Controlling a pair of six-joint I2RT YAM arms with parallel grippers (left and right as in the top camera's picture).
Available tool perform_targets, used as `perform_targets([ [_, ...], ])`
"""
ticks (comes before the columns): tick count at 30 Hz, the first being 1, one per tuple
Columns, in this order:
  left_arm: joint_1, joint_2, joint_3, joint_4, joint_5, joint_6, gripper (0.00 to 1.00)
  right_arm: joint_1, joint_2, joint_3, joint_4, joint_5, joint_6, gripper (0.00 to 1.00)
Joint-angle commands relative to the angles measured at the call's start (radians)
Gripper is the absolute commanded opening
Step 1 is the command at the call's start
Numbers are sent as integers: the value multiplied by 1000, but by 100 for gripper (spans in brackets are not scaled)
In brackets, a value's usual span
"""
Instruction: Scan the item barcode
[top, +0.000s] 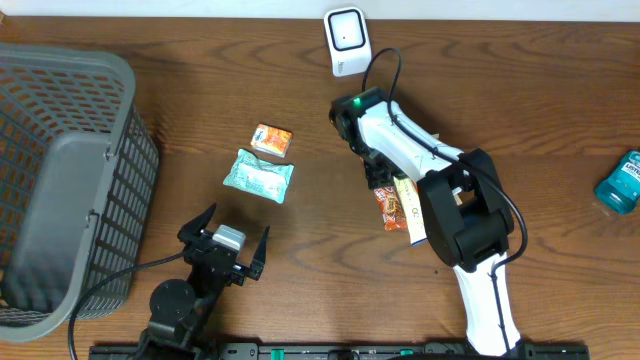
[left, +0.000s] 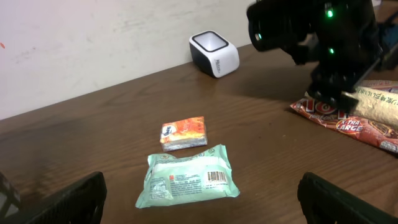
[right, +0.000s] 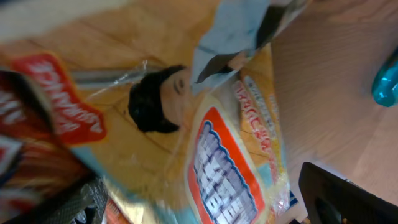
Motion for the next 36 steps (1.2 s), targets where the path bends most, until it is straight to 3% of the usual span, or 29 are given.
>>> perform_targets([
  [1, -4, -2, -16, -25, 6, -13, 98, 6, -1, -43, 20, 12, 16, 92],
  [8, -4, -2, -16, -25, 6, -13, 98, 10, -1, -166, 97, 51, -18, 78],
  [11, -4, -2, -16, -25, 6, -13, 98, 10, -1, -242, 156, 53, -25, 77],
  [15, -4, -2, -16, -25, 5, -13, 98, 10, -1, -332, 211, 49, -62, 65],
  [17, -4, -2, -16, -25, 5, -13, 98, 10, -1, -356, 220, 26, -80, 44],
  [18, -4, -2, -16, -25, 6, -13, 98, 10, -1, -361, 219, 11, -78, 11],
  [19, -4, -2, -16, -25, 6, -13, 98, 10, -1, -363, 220, -8, -78, 1],
  [23, -4, -2, -16, -25, 6, -13, 98, 8, -1, -363, 239, -104, -124, 1],
  [26, -4, -2, -16, -25, 6, -13, 98, 8, -2, -349, 276, -314, -277, 1],
  [36, -4, -2, -16, -25, 6, -13, 98, -11, -119, -65, 150, -844, -600, 1],
])
